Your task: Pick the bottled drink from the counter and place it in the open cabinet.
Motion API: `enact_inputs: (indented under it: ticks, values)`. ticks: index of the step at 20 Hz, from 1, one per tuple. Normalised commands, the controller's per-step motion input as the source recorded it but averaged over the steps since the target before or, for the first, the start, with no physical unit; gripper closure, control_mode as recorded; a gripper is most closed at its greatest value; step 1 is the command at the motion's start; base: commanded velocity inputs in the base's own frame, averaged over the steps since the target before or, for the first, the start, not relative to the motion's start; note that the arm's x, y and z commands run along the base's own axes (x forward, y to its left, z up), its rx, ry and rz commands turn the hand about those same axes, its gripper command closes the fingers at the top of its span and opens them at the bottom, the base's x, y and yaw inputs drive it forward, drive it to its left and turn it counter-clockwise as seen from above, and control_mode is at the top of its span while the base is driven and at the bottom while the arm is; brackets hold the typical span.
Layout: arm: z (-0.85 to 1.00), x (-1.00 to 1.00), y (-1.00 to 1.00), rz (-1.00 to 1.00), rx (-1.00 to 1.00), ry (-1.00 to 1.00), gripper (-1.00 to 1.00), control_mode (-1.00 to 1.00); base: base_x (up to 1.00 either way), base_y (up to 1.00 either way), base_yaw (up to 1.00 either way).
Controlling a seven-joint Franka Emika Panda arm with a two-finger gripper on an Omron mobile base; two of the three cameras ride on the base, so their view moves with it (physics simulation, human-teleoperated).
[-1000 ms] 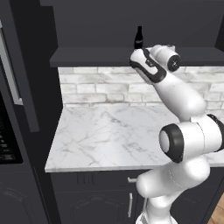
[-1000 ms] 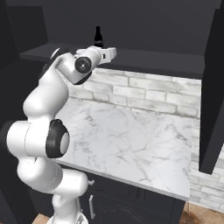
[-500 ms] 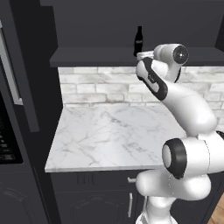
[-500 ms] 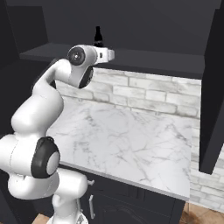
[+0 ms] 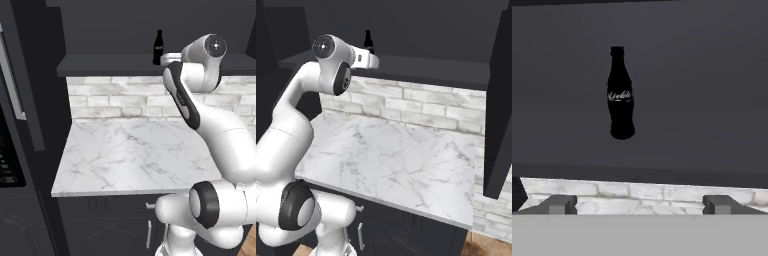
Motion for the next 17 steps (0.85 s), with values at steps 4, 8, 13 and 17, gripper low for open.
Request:
enact_inputs:
  ticks: [4, 8, 13, 17]
  values:
    - [-0.02, -0.73, 0.00, -0.05, 0.09, 0.08, -1.00, -1.00, 0.00, 0.00, 0.00]
    - [-0.20, -0.78, 0.01, -0.05, 0.09, 0.00, -1.00, -1.00, 0.00, 0.00, 0.00]
    - [-0.21, -0.82, 0.04, -0.04, 0.12, 0.00, -1.00, -1.00, 0.00, 0.00, 0.00]
    - [-0.21, -0.84, 0.07, -0.02, 0.06, -0.02, -1.00, -1.00, 0.00, 0.00, 0.00]
